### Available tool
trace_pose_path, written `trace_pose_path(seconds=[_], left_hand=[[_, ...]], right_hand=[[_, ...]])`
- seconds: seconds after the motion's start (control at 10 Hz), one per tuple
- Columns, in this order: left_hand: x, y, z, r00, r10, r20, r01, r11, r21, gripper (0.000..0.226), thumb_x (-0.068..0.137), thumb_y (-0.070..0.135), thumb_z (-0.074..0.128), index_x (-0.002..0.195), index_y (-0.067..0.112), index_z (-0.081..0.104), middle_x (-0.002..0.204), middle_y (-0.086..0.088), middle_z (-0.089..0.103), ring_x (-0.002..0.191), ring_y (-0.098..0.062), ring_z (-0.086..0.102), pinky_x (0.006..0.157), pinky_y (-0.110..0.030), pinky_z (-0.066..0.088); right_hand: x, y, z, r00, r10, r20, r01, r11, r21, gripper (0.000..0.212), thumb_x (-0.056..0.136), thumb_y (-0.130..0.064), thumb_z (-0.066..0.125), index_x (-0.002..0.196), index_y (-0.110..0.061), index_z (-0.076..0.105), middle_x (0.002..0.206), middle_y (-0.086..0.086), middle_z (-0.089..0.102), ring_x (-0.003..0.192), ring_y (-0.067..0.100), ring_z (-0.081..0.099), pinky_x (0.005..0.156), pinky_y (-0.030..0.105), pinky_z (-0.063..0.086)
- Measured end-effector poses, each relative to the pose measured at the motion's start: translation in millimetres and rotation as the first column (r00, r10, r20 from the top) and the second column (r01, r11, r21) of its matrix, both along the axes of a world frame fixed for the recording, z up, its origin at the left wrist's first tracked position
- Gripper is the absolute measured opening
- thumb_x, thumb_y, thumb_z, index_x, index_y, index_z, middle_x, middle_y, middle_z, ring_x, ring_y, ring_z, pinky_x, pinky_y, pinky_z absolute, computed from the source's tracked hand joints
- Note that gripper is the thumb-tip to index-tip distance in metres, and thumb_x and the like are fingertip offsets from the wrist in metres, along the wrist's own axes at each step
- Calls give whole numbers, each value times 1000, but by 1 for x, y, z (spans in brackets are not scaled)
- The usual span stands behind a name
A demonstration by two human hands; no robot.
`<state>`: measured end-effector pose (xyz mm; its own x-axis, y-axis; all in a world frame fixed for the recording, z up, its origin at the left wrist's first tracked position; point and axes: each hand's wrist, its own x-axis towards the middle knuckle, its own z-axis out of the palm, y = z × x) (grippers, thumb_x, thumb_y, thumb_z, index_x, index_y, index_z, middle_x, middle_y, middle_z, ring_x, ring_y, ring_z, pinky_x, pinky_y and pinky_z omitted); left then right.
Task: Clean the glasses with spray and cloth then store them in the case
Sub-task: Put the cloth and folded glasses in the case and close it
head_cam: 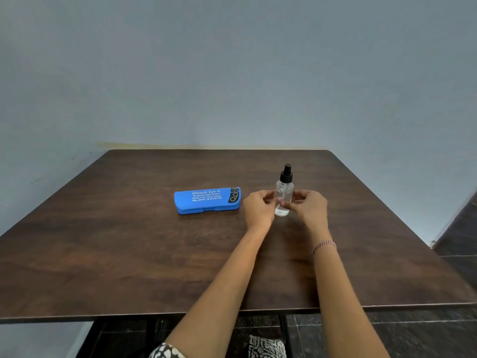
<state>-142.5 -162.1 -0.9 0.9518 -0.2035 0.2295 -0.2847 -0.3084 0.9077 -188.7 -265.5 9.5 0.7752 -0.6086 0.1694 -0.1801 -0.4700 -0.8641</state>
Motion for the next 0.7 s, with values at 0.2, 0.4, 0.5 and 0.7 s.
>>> trace_pose_path(seconds=[0.2,0.4,0.5,0.7], left_hand=[[7,5,0,998,57,27,-57,998,13,29,82,15,71,110,8,68,104,-5,71,85,-4,61,75,-14,43],[13,10,-2,995,88,45,-89,996,8,28,82,16,70,109,8,69,103,-5,72,80,0,55,74,-11,41],[11,11,-1,995,86,49,-87,996,21,29,82,16,70,110,7,68,104,-5,71,82,0,56,74,-11,41],[9,21,5,996,65,65,-69,996,59,38,85,24,68,118,7,63,102,-5,71,92,-10,63,82,-19,47]], right_hand=[[15,1,3,997,81,-20,-82,996,-43,36,68,-18,83,101,-8,73,91,6,73,83,12,66,76,18,45],[20,7,-1,996,87,11,-87,996,-19,40,69,-13,81,107,-6,70,100,8,72,83,9,63,78,16,43],[18,9,-2,997,66,24,-66,998,-24,40,71,-12,80,109,-6,69,103,6,71,82,7,60,78,14,42],[18,14,-8,999,44,5,-44,998,-41,47,78,-15,75,122,-5,61,112,9,68,103,18,63,97,29,46]])
